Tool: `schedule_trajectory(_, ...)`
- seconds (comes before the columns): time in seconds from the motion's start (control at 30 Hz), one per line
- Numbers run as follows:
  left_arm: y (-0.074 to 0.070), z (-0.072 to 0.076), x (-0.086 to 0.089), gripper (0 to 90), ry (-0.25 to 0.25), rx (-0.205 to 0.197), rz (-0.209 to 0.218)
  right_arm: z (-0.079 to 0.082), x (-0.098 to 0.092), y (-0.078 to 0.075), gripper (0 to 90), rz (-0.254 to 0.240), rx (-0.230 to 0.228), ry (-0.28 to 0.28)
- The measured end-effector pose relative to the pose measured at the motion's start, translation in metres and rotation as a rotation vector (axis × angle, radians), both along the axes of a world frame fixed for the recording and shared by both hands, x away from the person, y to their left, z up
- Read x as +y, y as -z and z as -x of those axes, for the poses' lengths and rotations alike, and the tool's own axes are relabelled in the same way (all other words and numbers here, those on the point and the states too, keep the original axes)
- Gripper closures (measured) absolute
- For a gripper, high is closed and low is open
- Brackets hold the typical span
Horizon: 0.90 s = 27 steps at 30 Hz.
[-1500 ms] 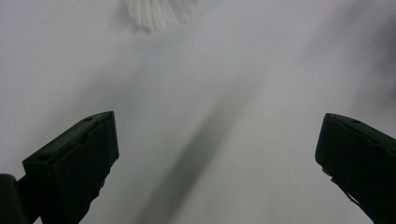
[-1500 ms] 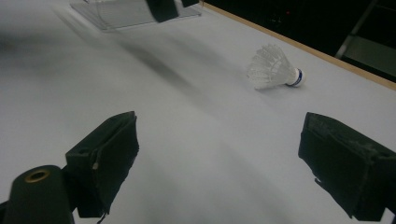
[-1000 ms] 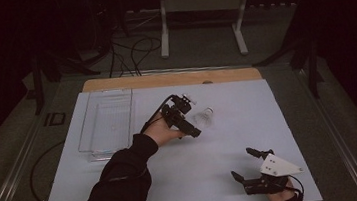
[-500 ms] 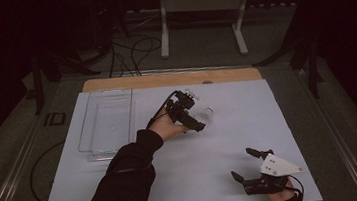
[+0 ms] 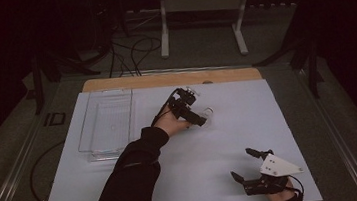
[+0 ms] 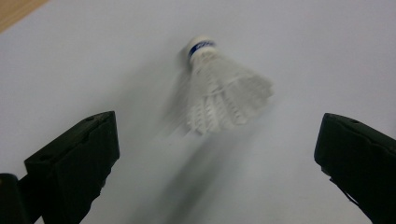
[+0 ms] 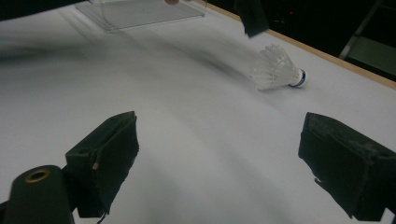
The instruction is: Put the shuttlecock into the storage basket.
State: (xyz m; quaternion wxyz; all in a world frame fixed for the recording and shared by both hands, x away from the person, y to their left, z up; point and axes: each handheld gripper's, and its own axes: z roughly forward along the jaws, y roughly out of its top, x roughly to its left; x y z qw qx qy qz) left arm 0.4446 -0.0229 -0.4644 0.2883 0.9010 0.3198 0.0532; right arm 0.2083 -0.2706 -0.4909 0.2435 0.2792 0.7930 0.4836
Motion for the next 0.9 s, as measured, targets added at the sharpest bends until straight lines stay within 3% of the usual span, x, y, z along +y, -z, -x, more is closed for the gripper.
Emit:
schedule_trajectory(0.07,0.004,-0.004,-0.001,2.2,-0.010,0.025,0.022,0.000,0.000,0.000,11.8,-0.003,0.003,0.001)
schedule_trajectory(0.6,0.026,-0.023,-0.002,22.3,-0.008,0.063,-0.017,0.000,0.000,0.000,11.8,0.001,0.005,-0.005)
schedule_trajectory(0.9,0.031,-0.023,-0.012,47.3,0.026,0.057,-0.041,0.001,0.001,0.000,11.8,0.001,0.002,-0.007)
